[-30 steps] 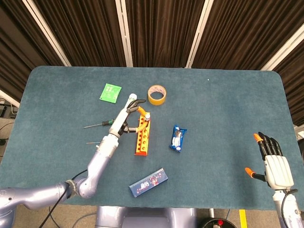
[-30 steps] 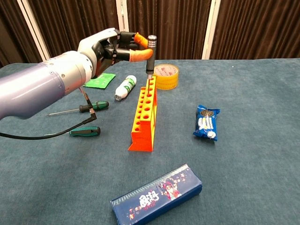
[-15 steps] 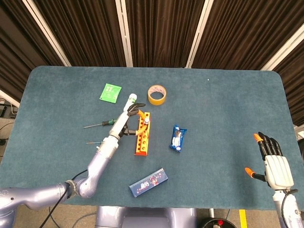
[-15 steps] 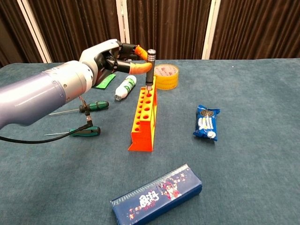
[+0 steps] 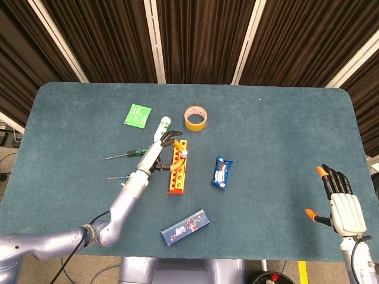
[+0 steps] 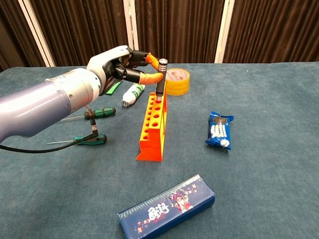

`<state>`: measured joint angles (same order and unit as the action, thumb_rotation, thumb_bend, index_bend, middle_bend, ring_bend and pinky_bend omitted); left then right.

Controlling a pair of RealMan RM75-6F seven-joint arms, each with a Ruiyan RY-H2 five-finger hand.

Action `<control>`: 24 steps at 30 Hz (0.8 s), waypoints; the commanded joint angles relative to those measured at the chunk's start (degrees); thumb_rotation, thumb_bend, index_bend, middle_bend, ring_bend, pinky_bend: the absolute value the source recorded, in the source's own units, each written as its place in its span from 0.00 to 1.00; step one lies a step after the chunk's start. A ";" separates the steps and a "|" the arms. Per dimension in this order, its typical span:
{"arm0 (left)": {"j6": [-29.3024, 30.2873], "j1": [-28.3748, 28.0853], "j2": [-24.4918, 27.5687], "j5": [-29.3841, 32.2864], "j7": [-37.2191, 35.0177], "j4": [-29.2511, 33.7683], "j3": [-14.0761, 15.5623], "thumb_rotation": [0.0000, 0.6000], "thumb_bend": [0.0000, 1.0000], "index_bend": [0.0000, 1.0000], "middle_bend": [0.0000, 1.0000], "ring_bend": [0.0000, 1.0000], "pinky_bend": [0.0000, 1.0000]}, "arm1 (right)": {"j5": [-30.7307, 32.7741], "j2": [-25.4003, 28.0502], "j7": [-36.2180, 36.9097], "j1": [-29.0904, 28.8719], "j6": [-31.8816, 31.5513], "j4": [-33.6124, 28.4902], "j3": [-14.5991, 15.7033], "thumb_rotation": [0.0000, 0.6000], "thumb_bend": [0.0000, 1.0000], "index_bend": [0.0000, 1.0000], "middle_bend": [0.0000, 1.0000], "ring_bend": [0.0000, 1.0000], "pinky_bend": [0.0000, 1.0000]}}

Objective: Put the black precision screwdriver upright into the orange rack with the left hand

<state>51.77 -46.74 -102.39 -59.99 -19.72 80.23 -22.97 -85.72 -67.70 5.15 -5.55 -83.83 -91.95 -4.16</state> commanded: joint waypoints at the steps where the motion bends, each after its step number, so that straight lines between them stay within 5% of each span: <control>1: 0.00 -0.05 -0.24 -0.19 0.19 -0.50 0.21 1.00 0.49 0.65 0.11 0.00 0.07 | 0.02 -0.01 0.02 0.00 -0.01 -0.01 -0.02 1.00 0.08 0.00 0.00 0.00 0.00; 24: -0.50 -0.16 -1.22 -1.58 -0.21 -2.43 0.69 1.00 0.49 0.65 0.11 0.00 0.07 | 0.13 0.14 0.19 0.04 0.05 -0.22 -0.03 1.00 0.08 0.00 0.00 0.00 0.00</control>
<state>51.26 -46.89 -103.61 -61.57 -19.94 77.81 -22.28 -85.58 -67.56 5.34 -5.51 -83.77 -92.18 -4.20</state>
